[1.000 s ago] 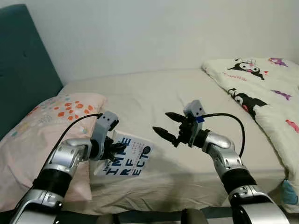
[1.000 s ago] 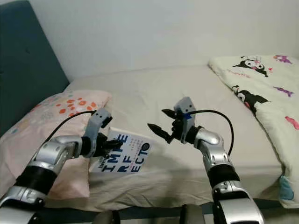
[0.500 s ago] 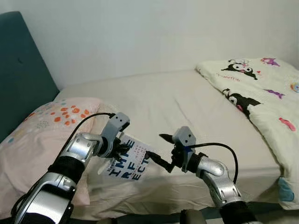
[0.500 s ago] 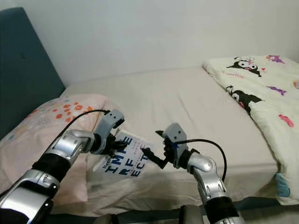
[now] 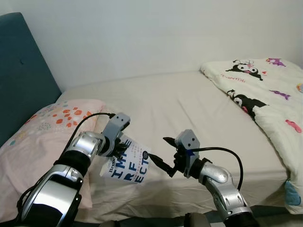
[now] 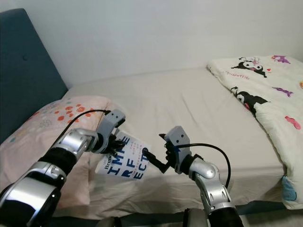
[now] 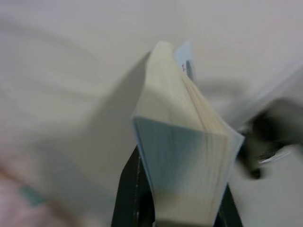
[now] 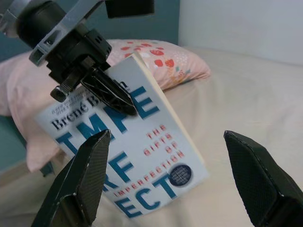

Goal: Clean up the room

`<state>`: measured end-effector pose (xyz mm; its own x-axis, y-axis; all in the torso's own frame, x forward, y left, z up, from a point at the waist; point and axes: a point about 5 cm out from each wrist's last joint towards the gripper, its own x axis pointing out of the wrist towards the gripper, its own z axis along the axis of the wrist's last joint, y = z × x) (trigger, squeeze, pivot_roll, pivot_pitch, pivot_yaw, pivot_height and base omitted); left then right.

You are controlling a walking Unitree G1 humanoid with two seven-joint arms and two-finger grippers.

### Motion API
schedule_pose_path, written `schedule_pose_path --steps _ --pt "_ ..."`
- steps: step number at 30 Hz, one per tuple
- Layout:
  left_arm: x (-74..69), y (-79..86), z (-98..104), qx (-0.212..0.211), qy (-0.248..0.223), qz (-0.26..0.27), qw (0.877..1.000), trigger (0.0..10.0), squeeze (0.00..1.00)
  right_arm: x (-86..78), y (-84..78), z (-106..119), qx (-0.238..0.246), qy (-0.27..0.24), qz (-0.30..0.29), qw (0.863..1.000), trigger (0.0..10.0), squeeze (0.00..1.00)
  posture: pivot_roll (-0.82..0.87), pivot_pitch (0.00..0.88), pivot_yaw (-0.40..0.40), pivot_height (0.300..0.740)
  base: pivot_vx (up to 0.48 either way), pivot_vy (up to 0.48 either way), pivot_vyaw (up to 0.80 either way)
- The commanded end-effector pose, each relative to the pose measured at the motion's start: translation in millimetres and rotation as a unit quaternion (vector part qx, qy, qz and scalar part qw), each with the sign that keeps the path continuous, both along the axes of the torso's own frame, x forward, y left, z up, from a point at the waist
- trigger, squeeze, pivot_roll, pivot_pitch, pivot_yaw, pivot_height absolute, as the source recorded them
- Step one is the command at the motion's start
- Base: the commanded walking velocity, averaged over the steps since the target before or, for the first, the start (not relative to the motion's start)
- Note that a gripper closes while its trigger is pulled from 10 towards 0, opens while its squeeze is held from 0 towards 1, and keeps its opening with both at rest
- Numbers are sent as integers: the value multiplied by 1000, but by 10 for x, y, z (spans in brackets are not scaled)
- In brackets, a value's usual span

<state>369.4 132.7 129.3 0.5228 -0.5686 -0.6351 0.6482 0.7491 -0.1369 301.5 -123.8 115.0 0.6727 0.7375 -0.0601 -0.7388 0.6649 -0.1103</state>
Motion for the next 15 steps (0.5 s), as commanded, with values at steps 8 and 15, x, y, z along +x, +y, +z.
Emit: schedule_pose_path --steps 8,15 --pt "-136 -114 -29 -212 173 27 962 0 0 -67 60 12 21 26 13 999 10000 0 46 105 48 590 0 0 0" --pt "-63 -155 46 -324 188 113 920 0 0 -81 51 44 27 31 9 999 10000 0 37 115 54 590 0 0 0"
